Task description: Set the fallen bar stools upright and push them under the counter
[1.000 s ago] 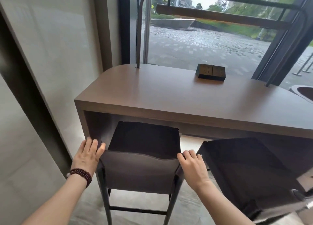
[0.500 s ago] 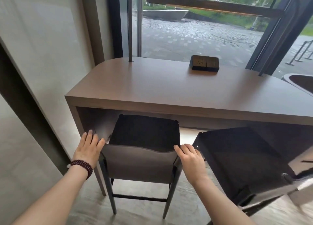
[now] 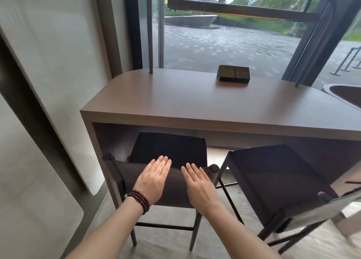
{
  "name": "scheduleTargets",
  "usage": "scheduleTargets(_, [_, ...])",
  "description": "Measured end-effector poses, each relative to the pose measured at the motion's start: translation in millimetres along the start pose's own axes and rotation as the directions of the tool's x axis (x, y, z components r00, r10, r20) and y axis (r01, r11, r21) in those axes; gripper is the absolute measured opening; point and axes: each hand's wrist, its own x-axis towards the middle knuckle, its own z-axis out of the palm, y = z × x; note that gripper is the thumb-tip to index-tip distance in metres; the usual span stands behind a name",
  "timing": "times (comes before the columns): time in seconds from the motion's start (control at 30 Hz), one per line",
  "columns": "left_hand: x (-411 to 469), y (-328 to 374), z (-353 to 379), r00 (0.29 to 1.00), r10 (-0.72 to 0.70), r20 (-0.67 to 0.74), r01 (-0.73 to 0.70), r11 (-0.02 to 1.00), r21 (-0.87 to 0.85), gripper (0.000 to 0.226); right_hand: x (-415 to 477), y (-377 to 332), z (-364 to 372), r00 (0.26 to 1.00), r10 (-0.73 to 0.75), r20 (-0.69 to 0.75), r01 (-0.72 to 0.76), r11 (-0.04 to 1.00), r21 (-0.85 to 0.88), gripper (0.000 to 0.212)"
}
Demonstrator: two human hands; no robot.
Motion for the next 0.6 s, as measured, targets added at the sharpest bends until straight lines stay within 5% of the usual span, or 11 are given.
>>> scheduleTargets(0.2, [0,30,25,0.933,-0.146,0.33,0.115,0.987,0.113,0.09,1,6,4,0.986,0.027,0.166,-0.036,0.998,0.05,0.088])
scheduleTargets(0.33, [4,55,18,0.91,-0.262,0.32,0.247,0.965,0.089,0.092,-13,13,-13,0.994,0.071,0.086,-0.086,0.977,0.195,0.076])
scheduleTargets(0.43, [12,94,7,0.943,-0.265,0.202,0.295,0.945,-0.14,0.072,-38,36,-36,0.977,0.212,-0.031,-0.181,0.897,0.404,0.063])
scheduleTargets(0.5, [25,131,-1,0.949,-0.289,0.129,0.316,0.843,-0.436,0.057,-58,62,-52,0.924,0.379,-0.045,-0.294,0.783,0.548,0.049])
scheduleTargets(0.6, [47,199,-16,0.872,-0.375,0.315,0.476,0.497,-0.726,0.042,-90,105,-62,0.844,0.535,0.038,-0.42,0.615,0.667,0.031])
